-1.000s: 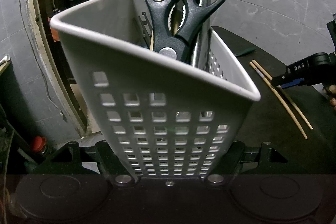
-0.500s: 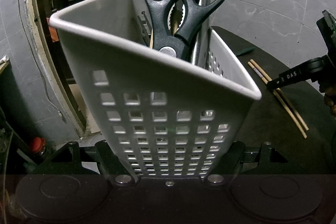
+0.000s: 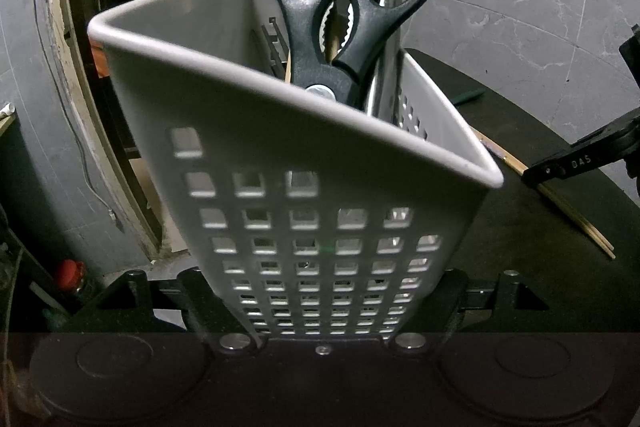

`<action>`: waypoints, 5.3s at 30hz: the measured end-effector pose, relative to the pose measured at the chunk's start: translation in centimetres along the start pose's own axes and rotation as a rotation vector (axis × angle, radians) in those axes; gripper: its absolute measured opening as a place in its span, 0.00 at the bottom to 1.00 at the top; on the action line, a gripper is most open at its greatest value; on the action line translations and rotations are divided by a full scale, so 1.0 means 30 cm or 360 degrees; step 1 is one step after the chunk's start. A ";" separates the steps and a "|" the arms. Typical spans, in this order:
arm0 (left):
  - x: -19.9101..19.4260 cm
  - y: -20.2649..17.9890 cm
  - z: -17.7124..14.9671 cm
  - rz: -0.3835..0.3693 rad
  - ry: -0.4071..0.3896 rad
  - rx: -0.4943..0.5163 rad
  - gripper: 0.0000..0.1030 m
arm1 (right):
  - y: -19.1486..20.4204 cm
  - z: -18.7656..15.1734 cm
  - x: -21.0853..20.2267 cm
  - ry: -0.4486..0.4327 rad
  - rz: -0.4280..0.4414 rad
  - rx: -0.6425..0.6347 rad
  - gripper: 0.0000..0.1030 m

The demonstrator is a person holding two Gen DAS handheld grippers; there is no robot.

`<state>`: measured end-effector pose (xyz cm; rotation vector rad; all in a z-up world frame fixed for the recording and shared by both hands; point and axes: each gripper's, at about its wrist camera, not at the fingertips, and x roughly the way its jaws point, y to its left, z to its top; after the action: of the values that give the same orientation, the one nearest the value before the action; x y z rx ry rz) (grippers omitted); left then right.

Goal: Organize utensils
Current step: 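Gather the two chopsticks together between the right tool's fingers, then close the right tool on the pair of wooden chopsticks, then lift the chopsticks with the right tool up toward the caddy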

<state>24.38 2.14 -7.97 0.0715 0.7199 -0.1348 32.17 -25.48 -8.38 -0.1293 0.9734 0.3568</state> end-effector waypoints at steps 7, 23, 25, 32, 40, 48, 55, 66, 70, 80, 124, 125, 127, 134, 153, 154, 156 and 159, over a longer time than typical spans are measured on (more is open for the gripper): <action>0.002 0.001 0.000 -0.0001 0.0000 0.0001 0.76 | -0.007 0.047 0.017 0.0055 0.0044 -0.0003 0.34; 0.002 0.000 -0.001 0.0000 0.0001 -0.0010 0.76 | 0.016 0.116 0.059 0.0107 0.0011 -0.0087 0.15; 0.002 0.000 -0.001 0.0000 0.0002 -0.0009 0.76 | 0.018 0.115 0.058 0.0111 0.0011 -0.0101 0.14; 0.000 0.001 -0.002 -0.0001 0.0002 -0.0007 0.75 | 0.018 0.142 0.066 0.0158 0.0024 -0.0127 0.17; -0.001 0.003 -0.001 -0.0002 0.0003 -0.0012 0.75 | 0.026 0.145 0.075 0.0151 0.0037 -0.0129 0.23; -0.001 0.003 -0.001 -0.0002 0.0002 -0.0011 0.75 | 0.020 0.143 0.071 0.0147 0.0051 -0.0126 0.14; -0.003 0.004 -0.002 -0.0002 0.0002 -0.0011 0.74 | 0.026 0.135 0.062 0.0149 0.0056 -0.0151 0.14; -0.004 0.004 -0.003 -0.0002 0.0002 -0.0010 0.74 | 0.025 0.125 0.060 0.0128 0.0068 -0.0135 0.14; -0.004 0.004 -0.003 -0.0003 0.0002 -0.0011 0.74 | 0.023 0.126 0.054 0.0106 0.0074 -0.0130 0.14; -0.001 0.005 -0.003 -0.0004 0.0008 -0.0013 0.74 | 0.014 0.104 0.032 0.0053 0.0109 -0.0094 0.14; 0.005 0.006 -0.003 -0.0005 0.0016 -0.0011 0.74 | -0.026 -0.009 -0.229 -0.0745 0.0444 0.0032 0.14; 0.005 0.006 -0.003 -0.0005 0.0016 -0.0011 0.74 | -0.025 -0.009 -0.229 -0.0749 0.0447 0.0032 0.14; 0.005 0.006 -0.003 -0.0005 0.0016 -0.0012 0.74 | -0.020 -0.008 -0.234 -0.0758 0.0448 0.0031 0.14; 0.004 0.006 -0.003 -0.0005 0.0016 -0.0011 0.74 | -0.021 -0.018 -0.251 -0.0802 0.0451 0.0027 0.14; 0.004 0.007 0.002 -0.0007 0.0011 -0.0001 0.74 | 0.022 -0.015 -0.349 -0.0986 0.0455 -0.0025 0.14; 0.004 0.007 0.002 -0.0007 0.0011 -0.0001 0.74 | 0.025 -0.010 -0.359 -0.1003 0.0457 -0.0032 0.14; 0.004 0.007 0.002 -0.0007 0.0011 -0.0002 0.74 | 0.027 0.000 -0.378 -0.1033 0.0460 -0.0047 0.14; 0.002 0.010 0.003 -0.0009 0.0009 -0.0004 0.74 | 0.036 0.028 -0.420 -0.1088 0.0460 -0.0082 0.14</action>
<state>24.52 2.41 -7.95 0.0672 0.7258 -0.1393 26.03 -27.26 2.57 0.0884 0.3026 0.6405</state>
